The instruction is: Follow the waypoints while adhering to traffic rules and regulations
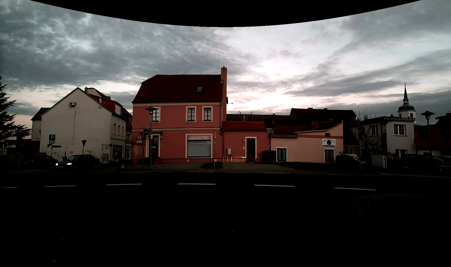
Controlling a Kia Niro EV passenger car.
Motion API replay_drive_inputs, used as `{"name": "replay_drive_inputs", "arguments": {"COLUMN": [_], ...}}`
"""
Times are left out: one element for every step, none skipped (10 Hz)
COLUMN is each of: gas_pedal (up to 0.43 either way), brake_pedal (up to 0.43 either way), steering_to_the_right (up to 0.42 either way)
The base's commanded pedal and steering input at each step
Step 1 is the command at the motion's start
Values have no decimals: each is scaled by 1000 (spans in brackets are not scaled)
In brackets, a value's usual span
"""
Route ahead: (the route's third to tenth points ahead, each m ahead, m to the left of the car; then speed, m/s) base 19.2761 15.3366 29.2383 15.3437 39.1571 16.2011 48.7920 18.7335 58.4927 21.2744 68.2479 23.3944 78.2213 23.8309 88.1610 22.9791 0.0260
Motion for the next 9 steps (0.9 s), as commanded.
{"name": "replay_drive_inputs", "arguments": {"gas_pedal": [0, 0, 0, 0, 0, 0, 0, 8, 87], "brake_pedal": [287, 146, 18, 0, 0, 0, 0, 0, 0], "steering_to_the_right": [-5, -6, -5, -5, -6, -5, -5, -6, -5]}}
